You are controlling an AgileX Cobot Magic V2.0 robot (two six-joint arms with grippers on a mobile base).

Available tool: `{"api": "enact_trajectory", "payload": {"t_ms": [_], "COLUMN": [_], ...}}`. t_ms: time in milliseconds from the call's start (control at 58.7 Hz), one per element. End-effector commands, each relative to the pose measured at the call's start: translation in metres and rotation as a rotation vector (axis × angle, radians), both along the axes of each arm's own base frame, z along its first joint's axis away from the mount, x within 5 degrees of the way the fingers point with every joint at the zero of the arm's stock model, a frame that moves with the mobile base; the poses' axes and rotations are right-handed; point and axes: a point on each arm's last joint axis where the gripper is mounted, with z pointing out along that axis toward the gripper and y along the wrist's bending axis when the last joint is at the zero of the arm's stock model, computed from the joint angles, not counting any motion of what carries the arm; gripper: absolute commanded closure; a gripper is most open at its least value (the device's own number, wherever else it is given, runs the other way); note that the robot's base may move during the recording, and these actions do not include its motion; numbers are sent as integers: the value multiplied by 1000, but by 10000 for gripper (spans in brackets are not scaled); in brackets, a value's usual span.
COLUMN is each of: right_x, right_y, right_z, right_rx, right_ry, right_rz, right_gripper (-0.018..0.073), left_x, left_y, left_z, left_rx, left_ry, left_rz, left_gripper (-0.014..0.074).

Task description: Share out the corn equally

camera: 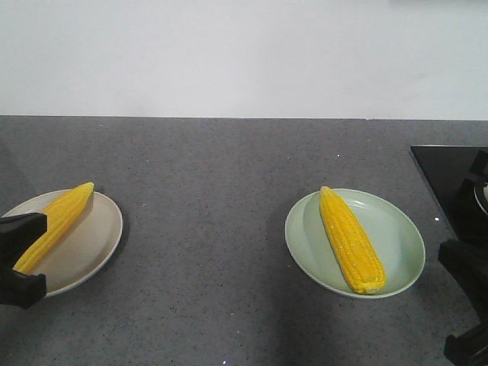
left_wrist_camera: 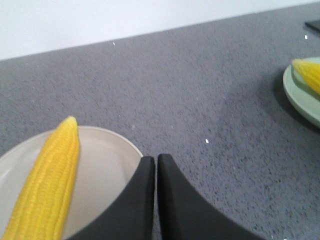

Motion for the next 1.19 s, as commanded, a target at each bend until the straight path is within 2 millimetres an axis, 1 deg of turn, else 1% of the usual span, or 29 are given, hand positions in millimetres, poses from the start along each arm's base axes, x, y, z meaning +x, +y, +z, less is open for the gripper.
{"api": "enact_trajectory", "payload": {"t_ms": [0,784,903,971,1023,1074,1176], "right_x": [2,2,2,2,2,2,2], "right_y": [-3,-3,-3,-3,-3,-3,-3], "right_z": [13,13,13,13,13,13,13], "right_rx": [28,30,30,30,30,30,30], "right_ry": [-68,-67,-67,-68,-68,-68,-68], "right_rz": [-42,-43,-43,-44,-44,-44,-44], "right_gripper": [564,564,564,564,564,564,564], "left_x": [3,3,2,1,-2,-7,-23], "left_y": [3,2,4,7,10,13,20], "left_z": [18,17,14,9,0,-10,-37], "left_rx": [-44,-37,23,20,18,16,6], "left_ry": [-113,-105,-121,-153,-177,-201,-216], "left_rz": [47,41,35,63,88,114,152], "left_gripper": [603,603,603,603,603,603,603]}}
